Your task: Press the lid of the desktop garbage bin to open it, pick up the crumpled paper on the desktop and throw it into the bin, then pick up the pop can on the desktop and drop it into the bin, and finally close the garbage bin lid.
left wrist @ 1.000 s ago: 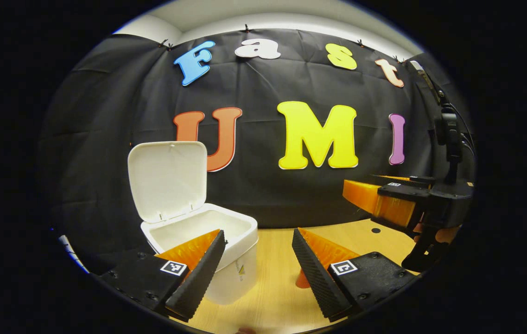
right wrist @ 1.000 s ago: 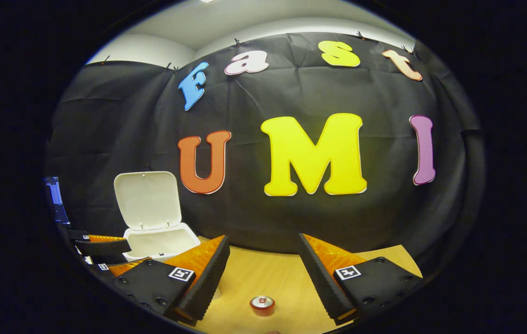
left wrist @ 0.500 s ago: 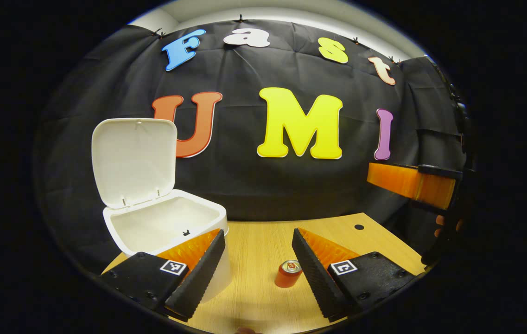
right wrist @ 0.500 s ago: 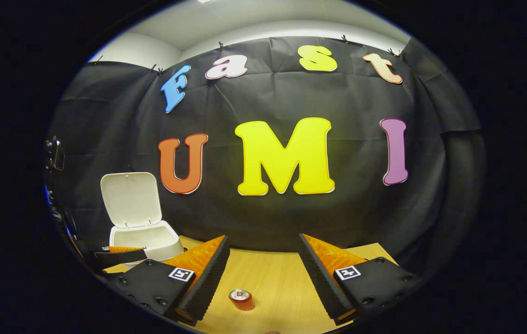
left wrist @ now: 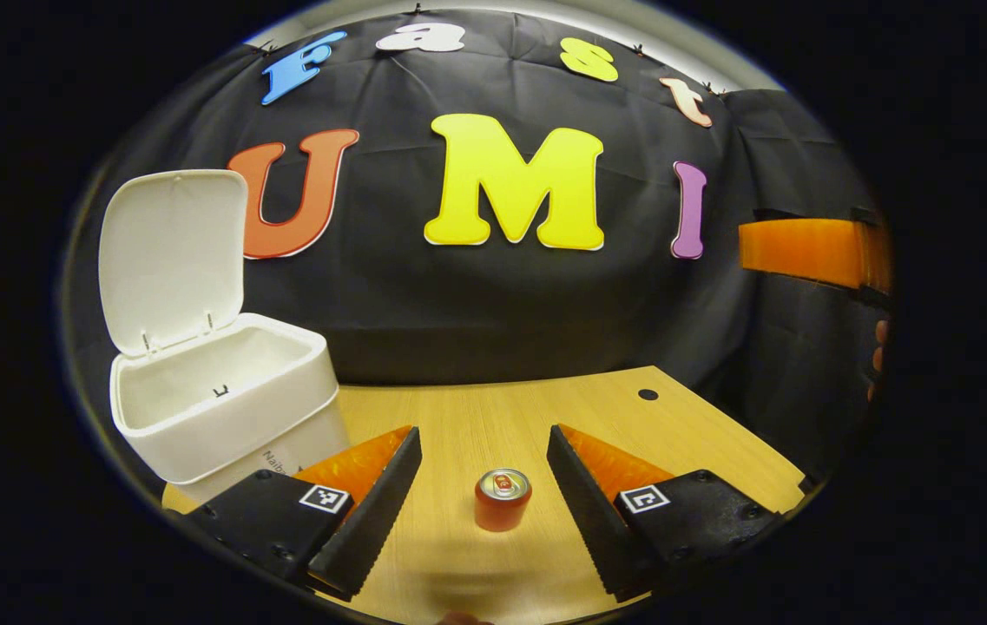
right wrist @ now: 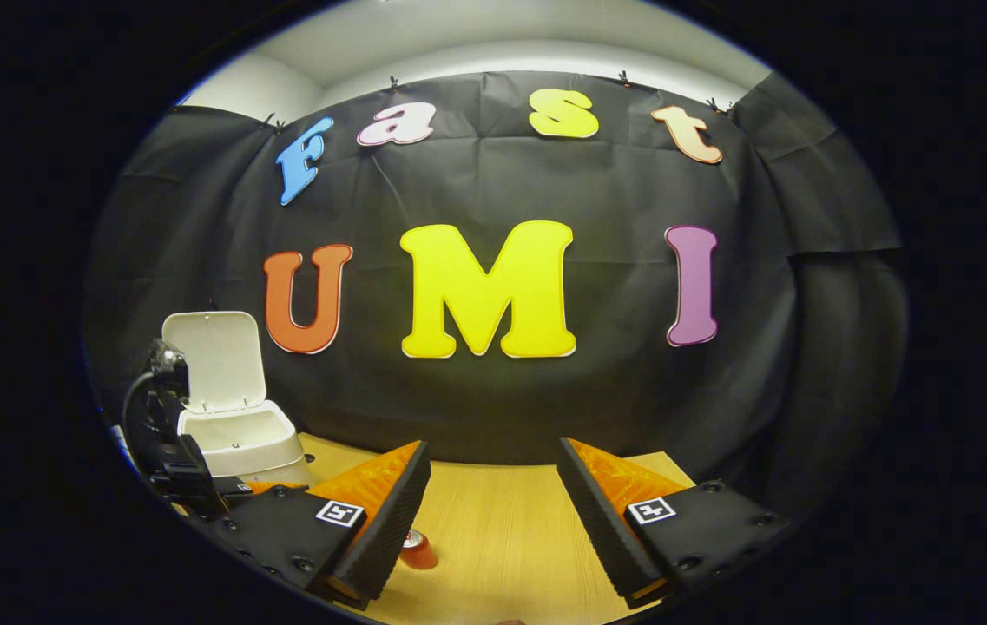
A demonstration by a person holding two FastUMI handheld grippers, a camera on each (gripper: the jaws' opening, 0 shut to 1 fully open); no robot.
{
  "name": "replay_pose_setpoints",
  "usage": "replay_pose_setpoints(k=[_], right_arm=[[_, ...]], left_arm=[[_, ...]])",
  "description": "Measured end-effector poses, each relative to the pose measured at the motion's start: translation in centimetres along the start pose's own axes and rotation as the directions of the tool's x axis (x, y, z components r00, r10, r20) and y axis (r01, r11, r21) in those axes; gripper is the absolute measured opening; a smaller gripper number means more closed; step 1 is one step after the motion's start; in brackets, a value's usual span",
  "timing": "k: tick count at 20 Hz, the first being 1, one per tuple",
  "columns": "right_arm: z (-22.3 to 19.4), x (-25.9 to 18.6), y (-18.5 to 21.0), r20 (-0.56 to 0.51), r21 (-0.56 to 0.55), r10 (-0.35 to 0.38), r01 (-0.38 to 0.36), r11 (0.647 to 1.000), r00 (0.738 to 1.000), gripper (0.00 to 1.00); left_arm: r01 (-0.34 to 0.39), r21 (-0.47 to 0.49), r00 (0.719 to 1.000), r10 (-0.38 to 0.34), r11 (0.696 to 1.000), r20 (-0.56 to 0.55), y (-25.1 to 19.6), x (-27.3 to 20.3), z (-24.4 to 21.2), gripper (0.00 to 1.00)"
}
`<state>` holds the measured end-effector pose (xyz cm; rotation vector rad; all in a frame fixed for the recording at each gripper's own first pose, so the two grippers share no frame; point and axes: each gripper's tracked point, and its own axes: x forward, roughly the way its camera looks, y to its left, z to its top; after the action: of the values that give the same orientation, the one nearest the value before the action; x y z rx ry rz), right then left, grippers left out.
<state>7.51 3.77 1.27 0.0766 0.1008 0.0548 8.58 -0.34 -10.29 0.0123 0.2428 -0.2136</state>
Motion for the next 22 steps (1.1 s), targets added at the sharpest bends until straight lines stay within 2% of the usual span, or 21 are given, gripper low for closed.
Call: replay_pose_setpoints(k=[9,15,22], right_arm=[[-0.6,-0.5,-1.9,-0.019,-0.005,-0.056,0.056,0.998,0.998,0.92],[-1.2,-1.3,-2.6,-0.031,-0.014,-0.094,0.094,0.996,0.995,0.94],[-1.7,-1.8,-2.6,-0.044,-0.043,-0.104,0.102,0.994,0.994,0.94]], left_arm=[[0.041,0.024,0.994,-0.039,0.999,-0.106,-2.7,4.8,-5.6,0.97],[0.015,0.004,0.986,-0.014,1.0,-0.166,-1.5,6.9,-8.7,0.98],[0.002,-0.024,0.974,-0.007,1.0,-0.226,-1.0,9.6,-12.3,0.98]])
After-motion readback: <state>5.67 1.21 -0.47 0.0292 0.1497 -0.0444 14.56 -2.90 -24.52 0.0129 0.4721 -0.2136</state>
